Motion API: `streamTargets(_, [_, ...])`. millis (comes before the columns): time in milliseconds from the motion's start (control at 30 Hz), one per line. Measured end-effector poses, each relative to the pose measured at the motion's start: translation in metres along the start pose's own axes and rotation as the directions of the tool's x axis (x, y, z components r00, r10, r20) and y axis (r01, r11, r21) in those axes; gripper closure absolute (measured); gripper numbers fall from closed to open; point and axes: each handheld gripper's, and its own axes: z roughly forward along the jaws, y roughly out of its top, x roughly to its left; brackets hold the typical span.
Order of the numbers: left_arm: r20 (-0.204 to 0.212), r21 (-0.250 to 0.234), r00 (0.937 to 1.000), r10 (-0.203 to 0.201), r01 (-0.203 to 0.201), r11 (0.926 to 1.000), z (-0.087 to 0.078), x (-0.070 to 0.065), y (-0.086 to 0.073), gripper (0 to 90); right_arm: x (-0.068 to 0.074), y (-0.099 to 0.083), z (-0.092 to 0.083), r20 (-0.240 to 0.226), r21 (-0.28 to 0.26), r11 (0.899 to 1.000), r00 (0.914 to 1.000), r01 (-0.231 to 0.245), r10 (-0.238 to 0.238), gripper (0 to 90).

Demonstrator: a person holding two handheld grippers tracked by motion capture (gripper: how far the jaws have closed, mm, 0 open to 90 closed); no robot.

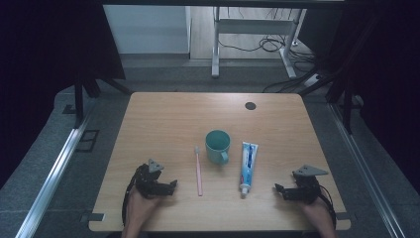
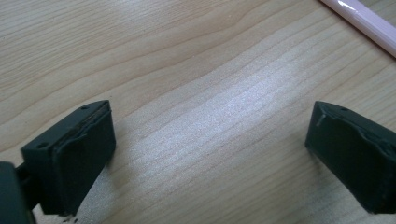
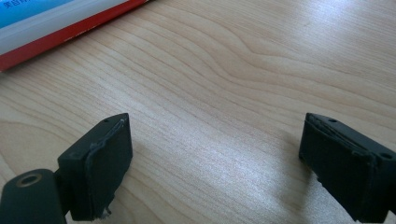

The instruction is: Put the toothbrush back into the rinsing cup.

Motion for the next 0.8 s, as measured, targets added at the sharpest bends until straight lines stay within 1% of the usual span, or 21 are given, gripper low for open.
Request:
streamTargets(33, [0.002,-0.001,1.0,0.0,0.0,1.0,-0.001,0.0,0.0,7.4,0.0,0.0,0.0,0.0,0.0,1.0,1.0,0.0,0.0,9.4])
streamTargets(167, [0.006,0.004,0.9999,0.011,-0.011,0.9999,-0.002,-0.001,0.002,13.4,0.0,0.0,0.0,0.0,0.0,1.0,1.0,0.0,0.0,9.4])
streamTargets(233, [0.002,0.011,0.9998,0.021,-0.021,0.9997,-0.003,-0.001,0.004,14.4,0.0,0.0,0.0,0.0,0.0,1.0,1.0,0.0,0.0,9.4])
streamTargets(267, [-0.002,0.012,0.9997,0.025,-0.025,0.9996,-0.004,-0.002,0.005,16.9,0.0,0.0,0.0,0.0,0.0,1.0,1.0,0.0,0.0,9.4])
streamTargets(300, [0.006,0.011,0.9993,0.038,-0.038,0.9992,-0.006,-0.002,0.007,20.0,0.0,0.0,0.0,-0.001,0.0,1.0,1.0,0.0,0.0,9.4])
streamTargets(400, [0.013,0.002,0.999,0.042,-0.042,0.9991,-0.009,-0.003,0.008,29.2,0.0,0.0,0.0,0.0,0.0,1.0,1.0,0.0,0.0,9.4])
streamTargets(433, [0.023,0.001,0.9988,0.044,-0.044,0.999,-0.01,-0.003,0.009,29.2,0.0,0.0,0.0,0.0,0.0,1.0,1.0,0.0,0.0,9.4])
streamTargets(500, [0.03,0.0,0.9985,0.045,-0.045,0.999,-0.012,-0.003,0.011,36.2,0.0,0.0,0.0,0.0,0.0,1.0,1.0,0.0,0.0,9.4])
streamTargets(533, [0.034,0.001,0.9985,0.043,-0.043,0.9991,-0.012,-0.003,0.012,43.2,0.0,0.0,0.0,0.0,0.0,1.0,1.0,0.0,0.0,9.4])
streamTargets(567, [0.039,0.001,0.9984,0.041,-0.041,0.9992,-0.013,-0.003,0.012,46.1,0.0,0.0,0.0,0.0,0.0,1.0,1.0,0.0,0.0,9.4])
streamTargets(600, [0.047,0.003,0.998,0.042,-0.042,0.9991,-0.013,-0.003,0.013,46.1,0.0,0.0,0.0,0.0,0.0,1.0,1.0,0.0,0.0,9.4])
streamTargets(633, [0.055,0.01,0.9977,0.039,-0.04,0.9992,-0.013,-0.003,0.014,54.5,0.0,0.0,0.0,0.0,0.0,1.0,1.0,0.0,0.0,9.4])
streamTargets(667, [0.059,0.013,0.9974,0.042,-0.042,0.999,-0.013,-0.003,0.014,54.5,0.0,0.0,0.0,0.0,0.0,1.0,1.0,0.0,0.0,9.4])
streamTargets(700, [0.058,0.017,0.9975,0.04,-0.041,0.999,-0.013,-0.004,0.015,56.8,0.0,0.0,0.0,0.0,0.0,1.0,1.0,0.0,0.0,9.4])
streamTargets(733, [0.069,0.019,0.9965,0.047,-0.048,0.9987,-0.013,-0.003,0.016,60.7,0.0,0.0,0.0,0.0,0.0,1.0,1.0,0.0,0.0,9.4])
streamTargets(800, [0.086,0.022,0.9954,0.042,-0.044,0.9988,-0.014,-0.003,0.017,66.3,0.0,0.0,0.0,0.0,0.0,1.0,1.0,0.0,0.0,9.4])
